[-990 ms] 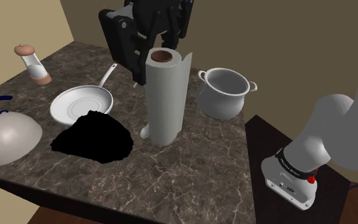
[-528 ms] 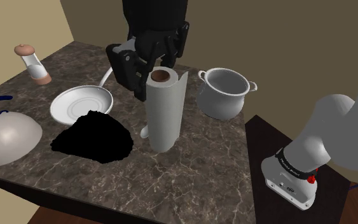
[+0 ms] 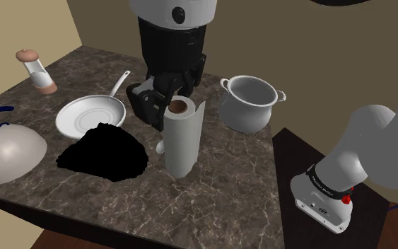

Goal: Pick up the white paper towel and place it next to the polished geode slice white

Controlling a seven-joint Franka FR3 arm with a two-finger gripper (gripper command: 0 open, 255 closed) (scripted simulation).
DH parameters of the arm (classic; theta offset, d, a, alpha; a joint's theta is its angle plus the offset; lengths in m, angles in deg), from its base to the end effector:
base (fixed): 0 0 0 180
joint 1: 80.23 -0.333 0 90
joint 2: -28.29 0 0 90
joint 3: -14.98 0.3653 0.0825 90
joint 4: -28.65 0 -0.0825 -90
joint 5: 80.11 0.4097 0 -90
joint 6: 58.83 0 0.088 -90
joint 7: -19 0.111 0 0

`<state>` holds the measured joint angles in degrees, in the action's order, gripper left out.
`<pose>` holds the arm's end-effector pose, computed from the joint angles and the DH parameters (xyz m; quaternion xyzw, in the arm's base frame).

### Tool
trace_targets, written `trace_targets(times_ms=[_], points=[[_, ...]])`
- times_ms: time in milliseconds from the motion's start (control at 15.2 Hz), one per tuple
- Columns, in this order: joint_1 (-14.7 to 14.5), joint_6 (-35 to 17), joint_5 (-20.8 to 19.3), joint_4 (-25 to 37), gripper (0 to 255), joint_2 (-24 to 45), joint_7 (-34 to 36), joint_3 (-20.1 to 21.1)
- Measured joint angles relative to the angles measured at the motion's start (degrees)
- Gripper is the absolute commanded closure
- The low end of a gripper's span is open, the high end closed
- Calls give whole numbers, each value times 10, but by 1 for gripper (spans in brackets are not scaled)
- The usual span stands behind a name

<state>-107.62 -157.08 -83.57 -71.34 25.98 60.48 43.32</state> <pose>0.3245 0.4750 0.6157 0.9910 0.1280 0.0313 0.0242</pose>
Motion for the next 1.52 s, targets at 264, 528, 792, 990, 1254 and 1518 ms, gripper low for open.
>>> trace_targets(times_ms=[264, 528, 792, 990, 1254, 1518], points=[[0, -33, 1, -36, 255, -3, 1, -1], [0, -59, -1, -58, 255, 1, 5, 1], [0, -90, -2, -90, 255, 1, 7, 1], [-1, -114, -5, -108, 255, 7, 11, 1], [-1, -145, -10, -133, 255, 14, 14, 1], [-2, -173, -14, -157, 255, 19, 20, 2]])
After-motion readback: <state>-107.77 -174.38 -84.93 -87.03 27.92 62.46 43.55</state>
